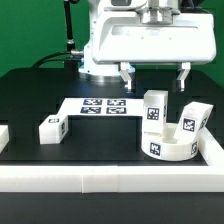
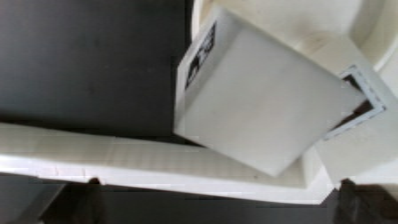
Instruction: Assemble stool
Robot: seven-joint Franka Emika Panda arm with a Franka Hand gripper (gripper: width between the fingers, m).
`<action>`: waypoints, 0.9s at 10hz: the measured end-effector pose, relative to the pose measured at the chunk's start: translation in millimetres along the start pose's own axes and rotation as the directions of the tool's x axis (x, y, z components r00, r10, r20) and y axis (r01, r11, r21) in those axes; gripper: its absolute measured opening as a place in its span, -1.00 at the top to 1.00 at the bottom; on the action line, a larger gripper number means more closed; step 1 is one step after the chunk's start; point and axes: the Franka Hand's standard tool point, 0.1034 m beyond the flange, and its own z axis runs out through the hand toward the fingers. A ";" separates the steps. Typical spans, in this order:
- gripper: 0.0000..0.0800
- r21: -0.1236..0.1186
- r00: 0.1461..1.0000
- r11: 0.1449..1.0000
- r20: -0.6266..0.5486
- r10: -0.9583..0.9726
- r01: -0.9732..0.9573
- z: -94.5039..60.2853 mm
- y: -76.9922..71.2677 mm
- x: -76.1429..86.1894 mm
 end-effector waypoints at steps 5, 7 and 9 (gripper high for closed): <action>-0.62 0.048 0.935 0.993 0.344 0.088 -0.111 0.7 -12.6 -3.5; -0.62 0.045 0.935 0.992 0.342 0.094 -0.116 1.4 -12.0 -4.9; -0.62 -0.049 0.860 0.914 0.320 0.397 -0.404 -2.0 -5.0 -4.1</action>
Offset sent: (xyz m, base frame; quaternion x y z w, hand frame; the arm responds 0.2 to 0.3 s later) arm 0.0000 0.0000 0.0000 0.0000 -0.2667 0.0000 0.9638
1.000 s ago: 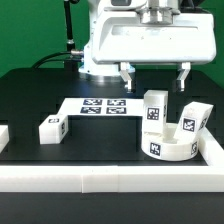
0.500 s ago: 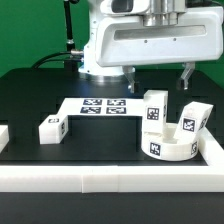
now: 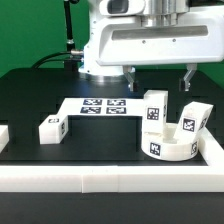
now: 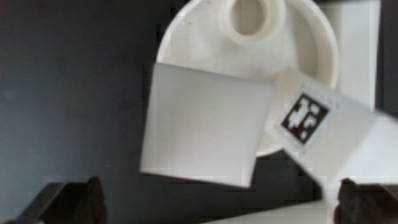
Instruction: Assemble stool
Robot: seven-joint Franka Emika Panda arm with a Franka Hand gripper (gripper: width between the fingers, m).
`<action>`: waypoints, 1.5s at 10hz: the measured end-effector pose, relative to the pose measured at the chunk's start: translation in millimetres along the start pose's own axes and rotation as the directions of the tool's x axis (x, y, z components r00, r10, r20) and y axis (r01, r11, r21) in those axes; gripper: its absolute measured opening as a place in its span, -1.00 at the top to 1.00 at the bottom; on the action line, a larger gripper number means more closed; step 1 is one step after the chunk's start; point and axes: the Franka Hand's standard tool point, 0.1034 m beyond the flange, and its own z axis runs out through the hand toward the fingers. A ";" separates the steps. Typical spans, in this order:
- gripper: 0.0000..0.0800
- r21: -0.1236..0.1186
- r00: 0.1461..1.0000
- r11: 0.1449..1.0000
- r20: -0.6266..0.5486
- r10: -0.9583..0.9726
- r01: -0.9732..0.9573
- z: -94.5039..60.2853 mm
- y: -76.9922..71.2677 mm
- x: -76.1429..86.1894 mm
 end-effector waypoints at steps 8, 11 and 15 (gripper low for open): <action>-0.62 0.002 0.959 0.959 0.019 0.282 -0.282 13.6 3.4 -8.2; -0.62 -0.006 0.978 0.979 0.027 0.206 -0.206 20.9 6.5 -9.3; 0.16 -0.006 0.982 0.983 0.027 0.186 -0.186 22.6 6.1 -8.5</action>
Offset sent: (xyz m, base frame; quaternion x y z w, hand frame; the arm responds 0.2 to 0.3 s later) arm 0.0000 0.0000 0.0000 0.0000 0.0000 0.1790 0.9838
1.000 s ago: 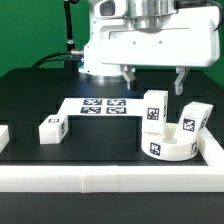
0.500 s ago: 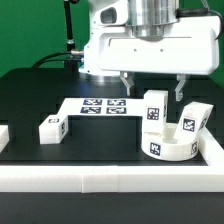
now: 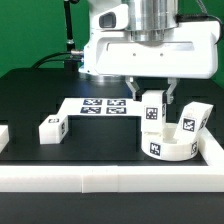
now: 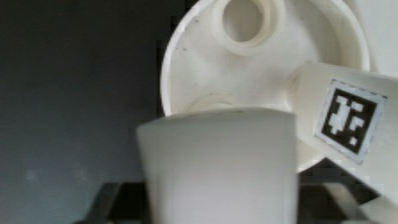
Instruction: Assemble stool
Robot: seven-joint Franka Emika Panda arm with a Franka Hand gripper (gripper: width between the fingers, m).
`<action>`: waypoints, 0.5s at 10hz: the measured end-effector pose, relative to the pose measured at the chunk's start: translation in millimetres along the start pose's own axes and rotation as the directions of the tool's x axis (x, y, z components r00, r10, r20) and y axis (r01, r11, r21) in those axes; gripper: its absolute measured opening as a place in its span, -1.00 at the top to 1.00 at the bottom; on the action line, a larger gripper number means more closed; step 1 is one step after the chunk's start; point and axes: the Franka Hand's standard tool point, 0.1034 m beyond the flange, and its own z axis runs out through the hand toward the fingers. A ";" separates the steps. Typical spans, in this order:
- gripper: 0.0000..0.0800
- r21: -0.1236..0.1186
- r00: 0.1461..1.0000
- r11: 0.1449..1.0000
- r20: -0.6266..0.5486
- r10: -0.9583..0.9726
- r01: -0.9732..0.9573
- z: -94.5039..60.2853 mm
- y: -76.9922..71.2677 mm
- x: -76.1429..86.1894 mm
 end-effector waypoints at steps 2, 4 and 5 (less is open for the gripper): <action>0.16 0.001 1.000 1.000 0.000 0.028 -0.028 0.0 -0.2 -0.1; 0.16 0.019 0.987 0.987 -0.005 0.161 -0.161 0.6 -1.8 1.8; 0.16 0.045 0.955 0.954 0.002 0.298 -0.298 0.9 -2.3 3.4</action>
Offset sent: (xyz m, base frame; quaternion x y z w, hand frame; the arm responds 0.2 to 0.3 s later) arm 0.0060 0.0042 -0.0052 0.0279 0.0113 0.2088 0.9775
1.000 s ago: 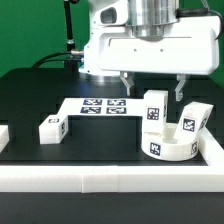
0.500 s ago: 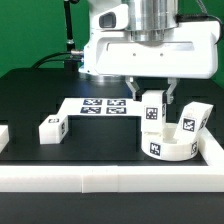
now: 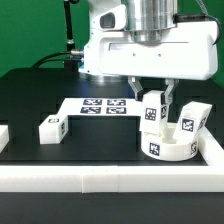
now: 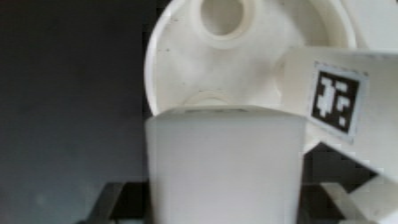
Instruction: Assemble stool
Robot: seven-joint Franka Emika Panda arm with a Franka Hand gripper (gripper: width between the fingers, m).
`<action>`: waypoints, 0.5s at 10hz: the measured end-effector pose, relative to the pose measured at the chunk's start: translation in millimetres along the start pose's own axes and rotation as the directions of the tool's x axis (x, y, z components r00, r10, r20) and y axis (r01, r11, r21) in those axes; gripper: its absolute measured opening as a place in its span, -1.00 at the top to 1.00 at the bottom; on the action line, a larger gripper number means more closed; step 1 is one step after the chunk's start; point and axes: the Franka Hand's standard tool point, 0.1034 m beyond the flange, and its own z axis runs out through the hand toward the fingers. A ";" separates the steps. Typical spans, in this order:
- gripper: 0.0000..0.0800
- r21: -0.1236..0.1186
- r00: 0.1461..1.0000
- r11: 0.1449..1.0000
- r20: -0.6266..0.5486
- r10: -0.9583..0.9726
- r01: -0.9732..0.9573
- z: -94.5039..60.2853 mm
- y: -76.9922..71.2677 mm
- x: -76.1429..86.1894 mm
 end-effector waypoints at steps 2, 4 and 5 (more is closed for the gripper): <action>0.16 0.041 0.952 0.951 -0.003 0.307 -0.307 0.4 -3.9 0.6; 0.16 0.067 0.814 0.812 0.023 0.580 -0.580 1.0 -7.3 -0.6; 0.16 0.071 0.719 0.715 0.043 0.694 -0.695 1.7 -8.9 -1.3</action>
Offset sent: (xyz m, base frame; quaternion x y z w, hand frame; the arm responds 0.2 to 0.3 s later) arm -0.0028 0.0063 -0.0027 0.0213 -0.0054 0.3933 0.9192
